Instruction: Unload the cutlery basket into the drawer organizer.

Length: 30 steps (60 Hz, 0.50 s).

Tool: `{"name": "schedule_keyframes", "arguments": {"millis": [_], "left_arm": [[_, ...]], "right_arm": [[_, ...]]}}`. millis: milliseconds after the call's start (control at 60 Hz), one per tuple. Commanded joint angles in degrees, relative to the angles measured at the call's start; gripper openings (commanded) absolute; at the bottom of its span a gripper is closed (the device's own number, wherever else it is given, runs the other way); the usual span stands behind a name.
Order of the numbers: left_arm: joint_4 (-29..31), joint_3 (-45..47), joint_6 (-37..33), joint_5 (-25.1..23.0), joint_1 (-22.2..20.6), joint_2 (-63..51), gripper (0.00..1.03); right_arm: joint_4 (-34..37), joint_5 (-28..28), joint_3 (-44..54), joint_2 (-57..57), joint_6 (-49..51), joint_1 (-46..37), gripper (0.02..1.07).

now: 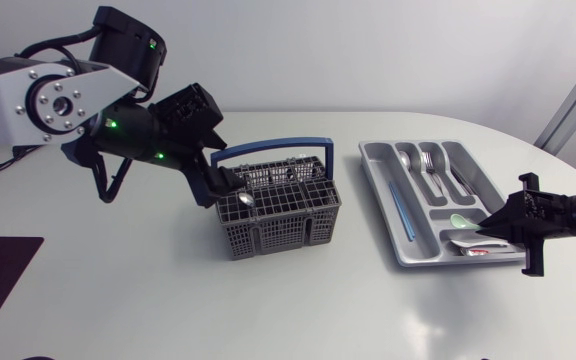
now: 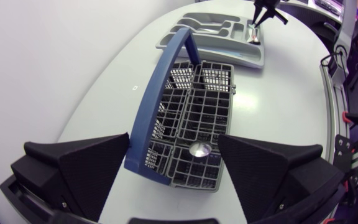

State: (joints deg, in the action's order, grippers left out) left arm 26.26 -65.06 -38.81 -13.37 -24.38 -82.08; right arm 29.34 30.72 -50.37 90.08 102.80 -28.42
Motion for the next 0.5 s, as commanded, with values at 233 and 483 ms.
{"name": "schedule_keyframes", "arguments": {"millis": [233,483], "left_arm": [[-1.21,8.81,-15.69,1.32,-2.43,2.19,0.99],[-2.44,8.98,-20.26,4.4,-4.18,0.17,0.99]], "right_arm": [[-2.45,-5.76,-4.56,9.76,4.95,-1.19,0.12],[-4.56,-9.54,-3.77,10.64,6.44,-0.23,0.53]]}}
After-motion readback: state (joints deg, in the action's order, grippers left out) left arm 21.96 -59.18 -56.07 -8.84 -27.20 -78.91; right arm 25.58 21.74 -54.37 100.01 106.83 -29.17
